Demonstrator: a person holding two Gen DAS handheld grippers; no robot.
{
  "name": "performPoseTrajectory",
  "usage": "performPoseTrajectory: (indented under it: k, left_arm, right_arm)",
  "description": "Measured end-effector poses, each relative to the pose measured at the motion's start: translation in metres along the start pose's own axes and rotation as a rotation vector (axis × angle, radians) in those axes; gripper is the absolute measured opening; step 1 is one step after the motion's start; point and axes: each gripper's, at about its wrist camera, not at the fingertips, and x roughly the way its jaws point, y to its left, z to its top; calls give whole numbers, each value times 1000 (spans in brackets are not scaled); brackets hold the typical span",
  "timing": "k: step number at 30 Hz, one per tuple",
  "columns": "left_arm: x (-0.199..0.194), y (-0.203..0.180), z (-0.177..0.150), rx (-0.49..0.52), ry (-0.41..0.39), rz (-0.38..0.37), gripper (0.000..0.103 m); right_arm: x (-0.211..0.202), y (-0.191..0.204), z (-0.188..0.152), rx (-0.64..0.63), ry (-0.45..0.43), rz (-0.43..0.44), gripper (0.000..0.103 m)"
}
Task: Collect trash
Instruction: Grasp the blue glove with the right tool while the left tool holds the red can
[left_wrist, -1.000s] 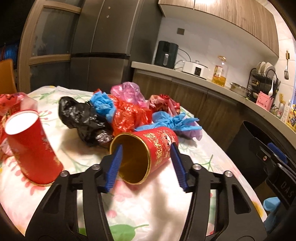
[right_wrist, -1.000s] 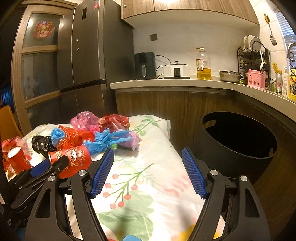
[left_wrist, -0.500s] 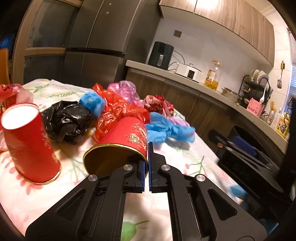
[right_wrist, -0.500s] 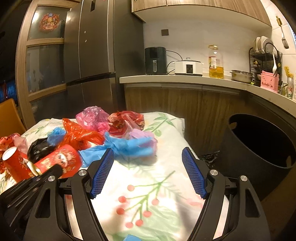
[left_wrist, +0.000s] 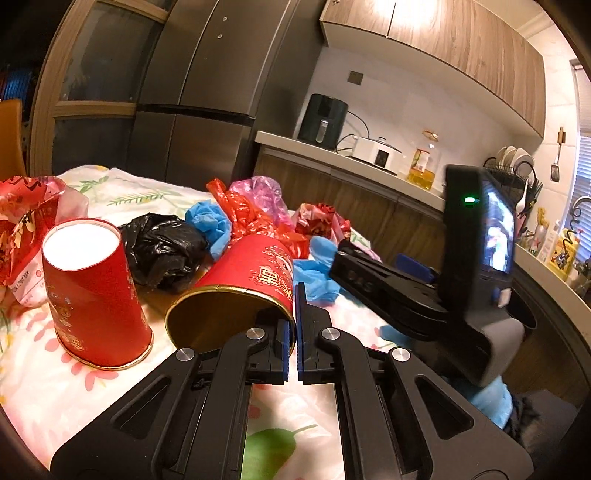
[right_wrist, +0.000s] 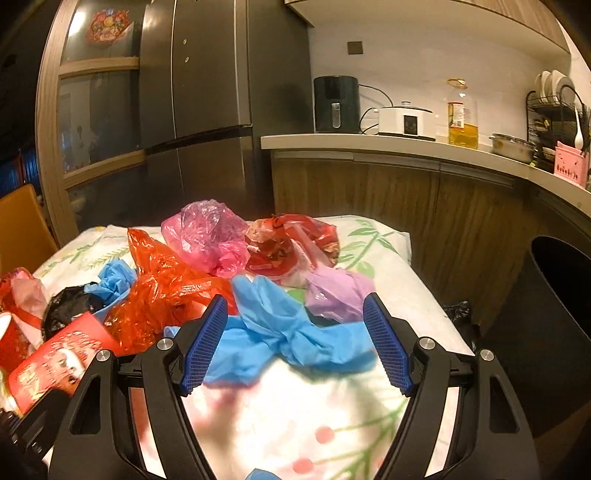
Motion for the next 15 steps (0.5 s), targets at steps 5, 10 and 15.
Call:
performPoseTrajectory:
  k: [5,10,15]
  left_arm:
    - [1,4,-2,-12,10,5,2]
    - [3,5,-2,-19,20,8,2]
    - [0,4,0,-15,17,16,2]
  right_arm:
    - [19,5,-4,-21,80,3,57]
    - [24,7,-7,-36,106,16,31]
    - [19,10,-6,-52,93,35,9]
